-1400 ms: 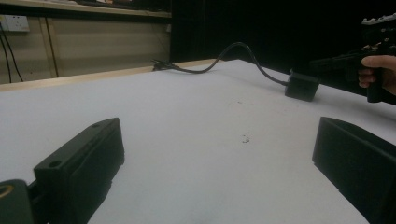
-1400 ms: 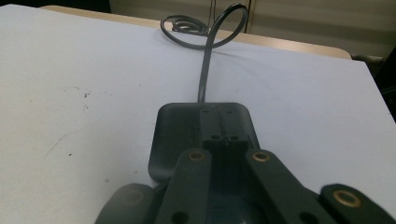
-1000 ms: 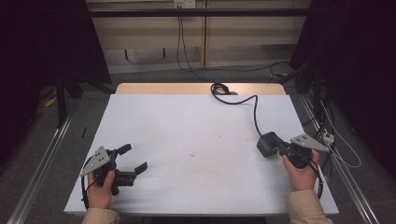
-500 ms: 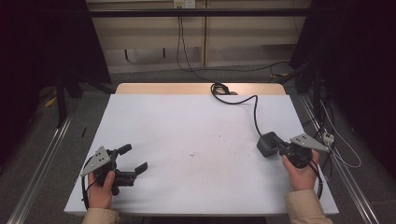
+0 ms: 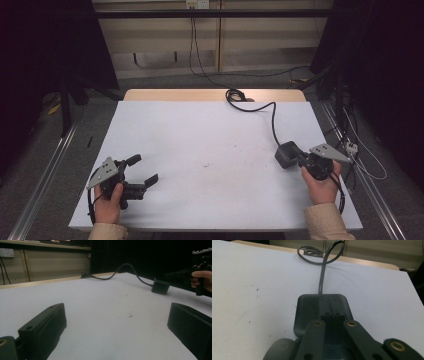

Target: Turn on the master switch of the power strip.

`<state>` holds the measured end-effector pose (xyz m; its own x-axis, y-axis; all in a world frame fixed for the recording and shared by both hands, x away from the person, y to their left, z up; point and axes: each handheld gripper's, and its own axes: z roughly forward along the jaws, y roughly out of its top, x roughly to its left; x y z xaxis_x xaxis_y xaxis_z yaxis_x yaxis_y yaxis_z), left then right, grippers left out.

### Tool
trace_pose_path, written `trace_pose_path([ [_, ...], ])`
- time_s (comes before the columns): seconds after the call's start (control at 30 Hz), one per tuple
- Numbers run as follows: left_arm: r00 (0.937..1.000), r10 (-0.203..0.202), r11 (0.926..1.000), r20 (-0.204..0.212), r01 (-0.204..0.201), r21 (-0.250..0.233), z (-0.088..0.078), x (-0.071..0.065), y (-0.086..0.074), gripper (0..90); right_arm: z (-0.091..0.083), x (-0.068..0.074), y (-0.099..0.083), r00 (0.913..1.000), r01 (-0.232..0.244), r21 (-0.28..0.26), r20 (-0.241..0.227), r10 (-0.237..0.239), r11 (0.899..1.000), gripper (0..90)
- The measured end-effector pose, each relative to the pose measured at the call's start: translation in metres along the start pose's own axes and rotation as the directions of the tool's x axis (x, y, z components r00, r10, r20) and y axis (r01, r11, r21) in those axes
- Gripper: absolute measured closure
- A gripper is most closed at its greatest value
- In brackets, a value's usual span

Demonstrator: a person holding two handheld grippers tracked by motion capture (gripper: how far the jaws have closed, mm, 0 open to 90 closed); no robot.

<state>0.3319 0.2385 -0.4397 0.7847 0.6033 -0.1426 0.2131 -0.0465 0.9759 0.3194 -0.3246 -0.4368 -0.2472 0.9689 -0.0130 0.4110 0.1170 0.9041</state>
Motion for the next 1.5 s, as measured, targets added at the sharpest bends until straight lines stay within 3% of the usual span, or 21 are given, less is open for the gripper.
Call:
trace_pose_path([
  [1.0, 1.0, 0.004, 1.0, -0.006, -0.004, 0.002, -0.0003, 0.0013, 0.0001, 1.8, 0.0006, 0.0015, 0.001, 0.9996, 0.017, -0.013, -0.021, -0.017, 1.0, 90.0],
  [1.2, 1.0, 0.002, 1.0, -0.008, -0.002, 0.0, -0.0016, 0.0019, 0.0, 1.8, -0.0015, 0.0024, 0.0031, 0.9997, -0.01, -0.042, -0.025, 0.009, 0.999, 89.8],
  [1.3, 1.0, 0.002, 1.0, -0.007, -0.002, 0.0, -0.0019, 0.0019, 0.0001, 1.8, -0.0018, 0.0035, 0.0036, 0.999, -0.026, -0.037, -0.038, 0.024, 0.999, 80.1],
  [1.5, 1.0, 0.004, 1.0, -0.006, -0.004, 0.002, -0.0026, 0.0022, -0.0001, 1.8, -0.0004, 0.0061, 0.0043, 0.9983, -0.031, -0.037, -0.05, 0.029, 0.999, 75.2],
])
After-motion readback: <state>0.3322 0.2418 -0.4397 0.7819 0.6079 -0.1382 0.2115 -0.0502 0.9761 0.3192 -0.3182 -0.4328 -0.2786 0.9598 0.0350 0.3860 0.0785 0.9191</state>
